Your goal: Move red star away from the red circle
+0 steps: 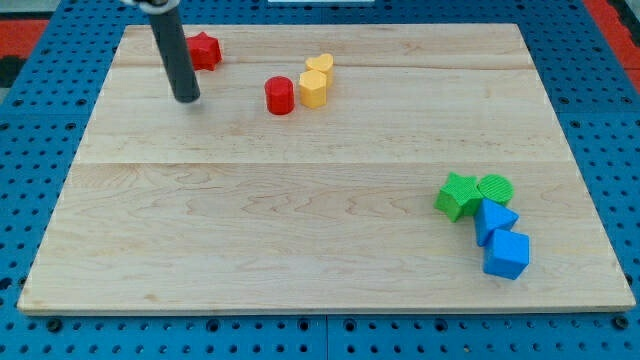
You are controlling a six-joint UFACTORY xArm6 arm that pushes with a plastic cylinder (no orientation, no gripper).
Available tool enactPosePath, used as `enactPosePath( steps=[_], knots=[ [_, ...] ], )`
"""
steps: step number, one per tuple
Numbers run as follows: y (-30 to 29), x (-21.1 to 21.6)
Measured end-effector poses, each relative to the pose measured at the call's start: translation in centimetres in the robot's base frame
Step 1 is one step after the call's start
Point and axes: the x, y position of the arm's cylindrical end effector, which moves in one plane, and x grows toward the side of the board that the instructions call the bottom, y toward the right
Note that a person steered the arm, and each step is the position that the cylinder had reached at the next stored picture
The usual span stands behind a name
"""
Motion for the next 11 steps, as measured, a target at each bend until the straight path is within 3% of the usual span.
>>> enactPosePath(
  steps=[1, 3, 9, 11],
  knots=[
    [3.1, 3.2],
    [8.6, 2.8],
    [12.4, -8.7],
    [10.3, -3.5]
  ],
)
